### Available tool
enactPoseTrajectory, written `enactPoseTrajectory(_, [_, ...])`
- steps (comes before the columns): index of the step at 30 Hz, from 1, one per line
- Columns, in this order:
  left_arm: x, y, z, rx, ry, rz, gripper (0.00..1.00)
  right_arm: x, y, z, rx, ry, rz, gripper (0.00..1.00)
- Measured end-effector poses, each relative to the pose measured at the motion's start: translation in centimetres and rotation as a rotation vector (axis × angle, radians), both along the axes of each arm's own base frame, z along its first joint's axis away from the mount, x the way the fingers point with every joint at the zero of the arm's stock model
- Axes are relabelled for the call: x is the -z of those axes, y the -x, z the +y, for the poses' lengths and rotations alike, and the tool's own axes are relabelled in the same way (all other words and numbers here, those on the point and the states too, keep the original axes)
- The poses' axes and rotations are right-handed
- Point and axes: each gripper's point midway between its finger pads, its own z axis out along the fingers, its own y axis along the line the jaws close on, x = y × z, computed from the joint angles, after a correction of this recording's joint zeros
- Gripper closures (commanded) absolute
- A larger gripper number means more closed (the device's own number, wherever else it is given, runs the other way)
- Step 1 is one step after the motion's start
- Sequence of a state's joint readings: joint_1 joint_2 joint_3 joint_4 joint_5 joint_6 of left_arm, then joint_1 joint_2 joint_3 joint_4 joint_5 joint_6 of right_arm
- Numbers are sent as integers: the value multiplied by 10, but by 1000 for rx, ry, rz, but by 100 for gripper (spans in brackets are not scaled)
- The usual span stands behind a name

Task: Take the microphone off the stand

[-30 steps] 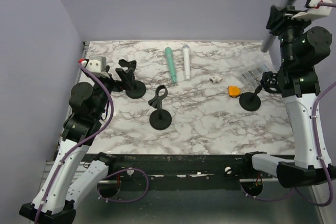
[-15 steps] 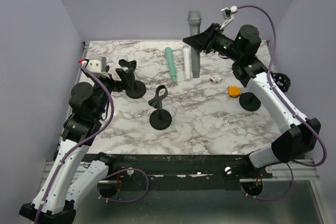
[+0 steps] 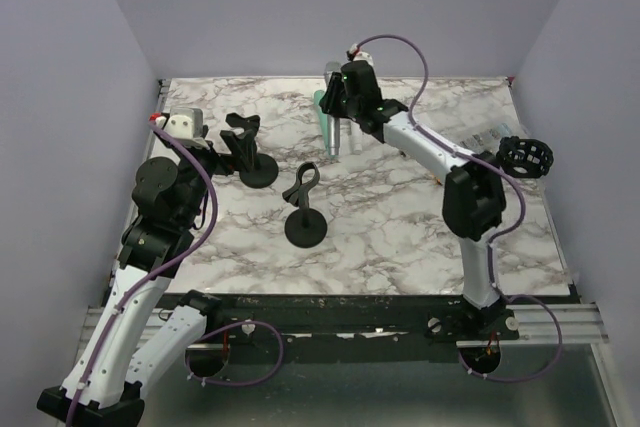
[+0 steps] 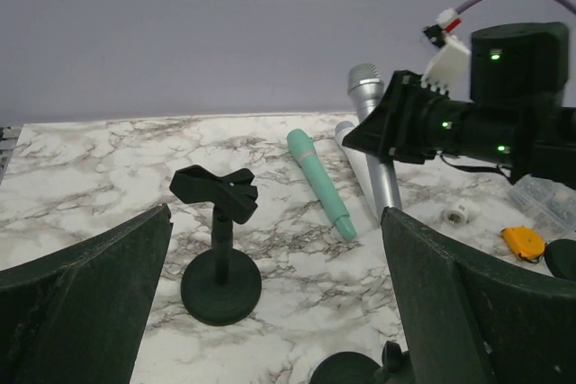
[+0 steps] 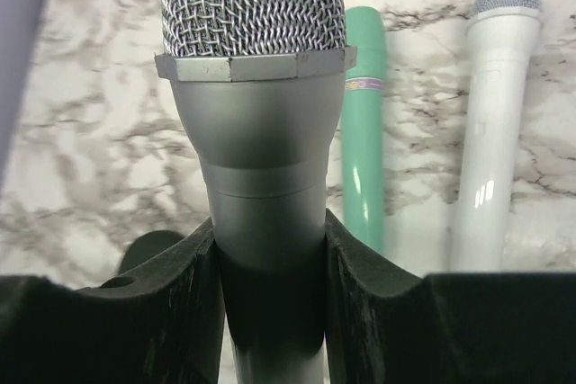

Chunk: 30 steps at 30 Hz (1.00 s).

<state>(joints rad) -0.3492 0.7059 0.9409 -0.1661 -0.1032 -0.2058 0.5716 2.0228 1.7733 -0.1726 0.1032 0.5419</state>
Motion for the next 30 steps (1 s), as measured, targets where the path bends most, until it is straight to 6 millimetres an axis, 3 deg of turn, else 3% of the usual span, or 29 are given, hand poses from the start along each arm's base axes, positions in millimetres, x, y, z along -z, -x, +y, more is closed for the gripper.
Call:
enactPoseTrajectory(3, [1,0,0,-2,-1,1,2,41,-32,1,46,158,4,99])
enactPoseTrajectory(8, [1,-1,0,-2,0,-1,2,71,-62,-4,97,321,-15,98])
enactPoseTrajectory(19, [2,-1,0,-2,0,1,1,133,-83,-42,152,467,60,93])
enactPoseTrajectory(25, [5,-4,-1,-1,-4,11,2,152,-97,-54,163,486,73,92])
enactPoseTrajectory(30, [6,-5,-2,-1,-5,14,2,162,-106,-56,162,476,76,86])
